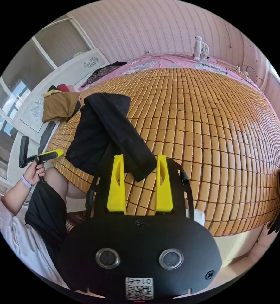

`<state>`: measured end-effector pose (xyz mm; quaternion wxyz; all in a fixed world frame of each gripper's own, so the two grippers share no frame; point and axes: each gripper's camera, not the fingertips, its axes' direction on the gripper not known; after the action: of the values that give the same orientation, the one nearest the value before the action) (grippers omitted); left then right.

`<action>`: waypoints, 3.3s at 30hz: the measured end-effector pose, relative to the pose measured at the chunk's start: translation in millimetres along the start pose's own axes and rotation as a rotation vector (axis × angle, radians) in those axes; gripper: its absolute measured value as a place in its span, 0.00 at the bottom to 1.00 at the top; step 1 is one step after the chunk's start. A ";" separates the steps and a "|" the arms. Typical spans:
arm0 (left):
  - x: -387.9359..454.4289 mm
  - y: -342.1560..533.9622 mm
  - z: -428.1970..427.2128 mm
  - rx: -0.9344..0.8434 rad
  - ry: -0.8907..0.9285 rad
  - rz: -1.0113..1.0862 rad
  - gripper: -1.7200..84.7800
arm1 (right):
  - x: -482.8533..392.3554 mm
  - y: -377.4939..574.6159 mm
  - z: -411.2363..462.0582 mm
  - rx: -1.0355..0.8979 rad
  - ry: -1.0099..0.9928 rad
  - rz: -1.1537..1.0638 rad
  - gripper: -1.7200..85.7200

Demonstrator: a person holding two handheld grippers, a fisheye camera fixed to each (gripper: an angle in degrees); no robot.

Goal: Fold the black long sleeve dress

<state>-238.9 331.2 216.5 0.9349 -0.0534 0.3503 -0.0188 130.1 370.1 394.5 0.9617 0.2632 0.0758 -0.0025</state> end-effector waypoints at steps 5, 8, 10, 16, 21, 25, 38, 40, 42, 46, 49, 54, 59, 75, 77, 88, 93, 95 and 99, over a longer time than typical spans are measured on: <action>28.9 17.6 5.8 -0.021 -0.105 0.092 0.07 | -19.6 21.6 4.0 -0.063 0.220 -0.117 0.06; 39.9 31.6 -4.5 -0.047 -0.064 0.098 0.02 | -15.0 30.3 -9.3 -0.090 0.199 -0.085 0.03; 53.9 46.3 -23.1 -0.003 -0.036 0.116 0.01 | -8.5 36.7 -28.1 -0.058 0.137 -0.050 0.03; 106.0 78.2 -101.1 0.172 -0.065 0.305 0.01 | 15.7 60.3 -130.3 0.191 0.050 0.077 0.02; 142.3 93.2 -198.4 0.366 -0.033 0.379 0.01 | 10.9 71.2 -223.2 0.369 -0.044 0.042 0.01; 173.9 111.7 -305.7 0.618 0.021 0.405 0.01 | -11.3 70.3 -292.1 0.472 -0.056 -0.063 0.01; 268.1 202.3 -530.7 1.095 0.171 0.505 0.01 | -106.6 112.1 -555.8 0.949 0.025 -0.346 0.01; 283.3 228.8 -555.5 1.190 0.202 0.533 0.01 | -116.9 127.3 -577.5 0.987 0.048 -0.380 0.01; 297.0 244.5 -571.7 1.235 0.180 0.547 0.01 | -133.6 151.3 -607.1 1.072 0.099 -0.429 0.01; 317.8 267.0 -614.1 1.279 0.210 0.567 0.01 | -154.4 157.7 -641.9 1.048 0.173 -0.470 0.01; 334.0 311.8 -650.1 1.480 0.243 0.654 0.01 | -165.2 180.2 -687.0 1.125 0.055 -0.515 0.01; 359.8 327.1 -677.2 1.583 0.167 0.754 0.01 | -189.0 238.1 -746.7 1.399 0.041 -0.641 0.01; 343.5 207.4 -626.8 1.190 0.095 0.548 0.01 | -166.5 135.9 -694.3 1.002 0.136 -0.522 0.01; 360.9 19.4 -555.9 1.161 0.001 0.494 0.01 | -71.1 -58.0 -609.7 1.077 0.009 -0.316 0.01; 343.1 8.2 -530.6 1.106 0.000 0.495 0.01 | -69.0 -57.6 -586.4 1.047 -0.026 -0.384 0.01; 142.9 -9.6 -191.1 0.276 0.062 0.183 0.01 | 37.9 -3.0 -237.3 0.349 -0.010 -0.118 0.01; 85.9 11.7 -94.0 -0.017 0.093 0.021 0.01 | 77.7 42.7 -101.9 -0.018 -0.088 0.085 0.02; 73.0 10.9 -78.6 -0.085 0.061 -0.024 0.01 | 84.7 49.2 -79.3 -0.106 -0.091 0.122 0.02; 46.6 -6.8 -70.2 -0.146 -0.033 -0.088 0.01 | 97.6 51.4 -65.8 -0.086 -0.056 0.196 0.04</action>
<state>-249.9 315.0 134.3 0.9324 -0.1370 0.3327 -0.0332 219.4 451.1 350.3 0.9695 0.2277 0.0230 0.0874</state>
